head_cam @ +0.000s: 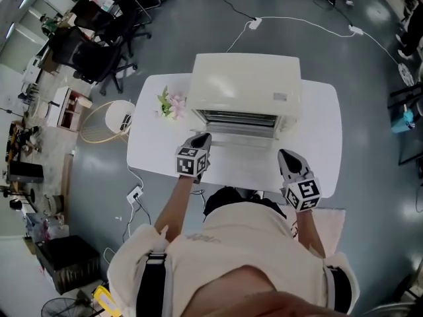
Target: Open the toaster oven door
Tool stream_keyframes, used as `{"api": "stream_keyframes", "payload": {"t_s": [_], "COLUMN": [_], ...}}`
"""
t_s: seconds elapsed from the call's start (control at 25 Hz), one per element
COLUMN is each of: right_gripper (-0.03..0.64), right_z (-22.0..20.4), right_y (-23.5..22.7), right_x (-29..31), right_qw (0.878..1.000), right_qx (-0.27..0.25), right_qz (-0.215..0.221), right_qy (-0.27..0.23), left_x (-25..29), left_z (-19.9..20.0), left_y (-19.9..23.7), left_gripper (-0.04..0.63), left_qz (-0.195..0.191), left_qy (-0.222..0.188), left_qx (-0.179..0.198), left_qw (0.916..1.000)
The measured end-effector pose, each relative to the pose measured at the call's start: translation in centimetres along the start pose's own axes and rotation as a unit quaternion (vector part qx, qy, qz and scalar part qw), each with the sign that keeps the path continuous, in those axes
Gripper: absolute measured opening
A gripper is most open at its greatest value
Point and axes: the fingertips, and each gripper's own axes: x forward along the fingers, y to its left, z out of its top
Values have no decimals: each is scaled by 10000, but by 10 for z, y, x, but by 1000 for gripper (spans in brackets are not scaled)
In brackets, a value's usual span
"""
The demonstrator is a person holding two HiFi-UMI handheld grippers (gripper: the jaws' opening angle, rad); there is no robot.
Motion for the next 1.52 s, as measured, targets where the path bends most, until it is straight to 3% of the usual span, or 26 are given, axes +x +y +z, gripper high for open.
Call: {"api": "stream_keyframes", "payload": {"t_s": [0.32,0.6,0.92,1.52], "right_gripper": [6,6,6,6], "right_z": [-7,-4,9,2], "right_y": [8,16,38,53], "right_x": [-6,-8,-11,-9], "right_qw": [9997,9999,9998,9993], "right_qx": [4,-54,-52,-225], "right_qz": [161,-5,-133,-191], "right_qy": [155,155,158,249], "left_x": [-11,-11,-14,-10], "left_z": [-32,-46,-69,-119], "left_y": [-10,-12,-17,-22], "left_gripper": [18,18,18,18], "left_qz": [-19,-219,-526,-633], "left_qy": [166,230,438,698], "left_qx": [-180,-161,-385,-575], "left_qw": [9997,9994,9969,9939]}}
